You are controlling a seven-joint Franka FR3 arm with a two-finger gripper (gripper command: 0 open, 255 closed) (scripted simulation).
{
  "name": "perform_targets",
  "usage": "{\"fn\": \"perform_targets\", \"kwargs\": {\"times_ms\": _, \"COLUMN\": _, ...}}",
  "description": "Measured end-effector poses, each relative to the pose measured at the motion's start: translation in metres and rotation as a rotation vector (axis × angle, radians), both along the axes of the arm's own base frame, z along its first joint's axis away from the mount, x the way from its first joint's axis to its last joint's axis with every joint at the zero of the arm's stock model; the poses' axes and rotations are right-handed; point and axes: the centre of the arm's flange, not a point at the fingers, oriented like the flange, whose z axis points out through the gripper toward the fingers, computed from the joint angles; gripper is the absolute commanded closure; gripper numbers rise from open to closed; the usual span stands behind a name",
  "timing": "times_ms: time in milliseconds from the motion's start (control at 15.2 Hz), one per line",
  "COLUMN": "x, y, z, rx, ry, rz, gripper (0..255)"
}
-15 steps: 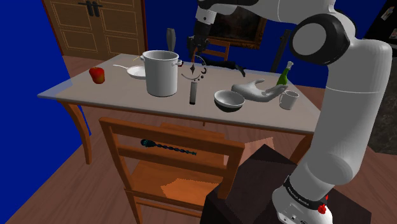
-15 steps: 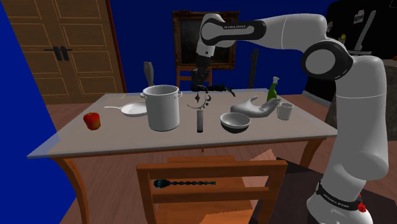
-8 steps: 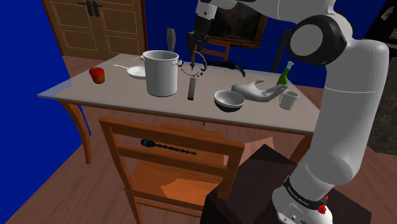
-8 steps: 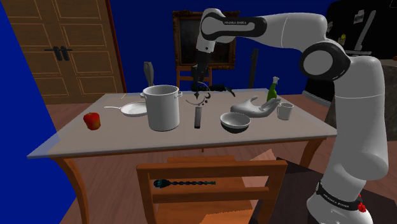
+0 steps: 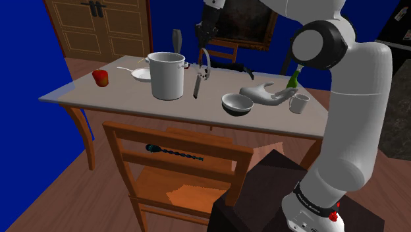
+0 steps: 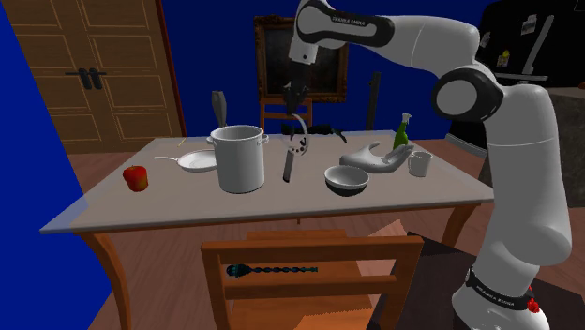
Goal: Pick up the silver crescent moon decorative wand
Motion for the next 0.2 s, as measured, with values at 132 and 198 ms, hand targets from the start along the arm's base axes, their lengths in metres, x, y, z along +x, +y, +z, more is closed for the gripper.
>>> {"fn": "perform_targets", "kwargs": {"times_ms": 132, "x": 0.0001, "y": -0.0001, "z": 0.0118, "rx": 0.0, "ry": 0.0, "rz": 0.0, "gripper": 255}}
{"fn": "perform_targets", "kwargs": {"times_ms": 198, "x": -0.0005, "y": 0.0007, "z": 0.0148, "rx": 0.0, "ry": 0.0, "rz": 0.0, "gripper": 255}}
